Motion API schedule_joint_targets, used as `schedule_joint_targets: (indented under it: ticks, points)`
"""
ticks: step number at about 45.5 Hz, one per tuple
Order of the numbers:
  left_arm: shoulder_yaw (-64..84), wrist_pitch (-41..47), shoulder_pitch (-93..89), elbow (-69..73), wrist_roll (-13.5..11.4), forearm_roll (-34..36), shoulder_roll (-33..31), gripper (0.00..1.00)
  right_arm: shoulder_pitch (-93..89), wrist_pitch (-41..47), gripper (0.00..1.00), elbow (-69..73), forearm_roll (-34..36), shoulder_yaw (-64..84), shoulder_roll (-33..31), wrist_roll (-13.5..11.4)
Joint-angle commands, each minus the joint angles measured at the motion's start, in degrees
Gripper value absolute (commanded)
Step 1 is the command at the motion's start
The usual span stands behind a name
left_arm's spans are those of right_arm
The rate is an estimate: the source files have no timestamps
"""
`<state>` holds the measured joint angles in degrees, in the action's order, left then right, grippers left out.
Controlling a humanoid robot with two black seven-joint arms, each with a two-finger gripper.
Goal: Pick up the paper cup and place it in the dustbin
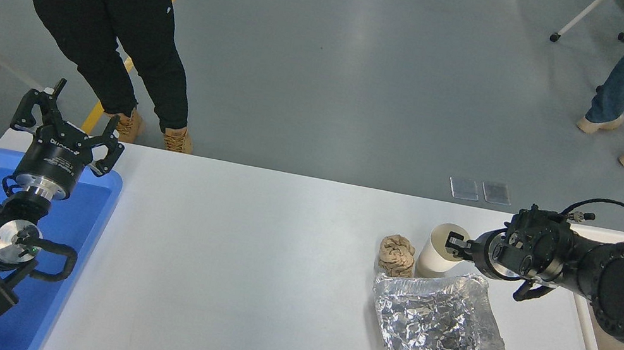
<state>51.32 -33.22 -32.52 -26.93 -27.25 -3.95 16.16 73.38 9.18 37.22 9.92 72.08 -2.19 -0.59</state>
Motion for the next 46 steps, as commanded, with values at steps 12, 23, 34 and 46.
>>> schedule_joint_targets:
  ticks: [12,23,34,46]
  points:
    - [0.0,0.0,0.0,-0.05,0.0,0.0,0.01,0.99,7.3,0.23,0.0,1.71,-0.08,-0.45,-2.29,0.23]
    - [0.0,0.0,0.0,-0.05,0.0,0.0,0.01,0.99,18.54,1.81,0.0,8.65,-0.78,1.39,-6.6,0.23]
    - [-0.08,0.0,0.0,-0.05,0.0,0.0,0.01,0.99,32.52,4.27,0.0,18.05,-0.87,1.22,-11.61,0.23]
    - [-0.08,0.0,0.0,0.04,0.0,0.0,0.01,0.99,45.53,9.19,0.0,23.6,-3.59,0.16,-18.02,0.23]
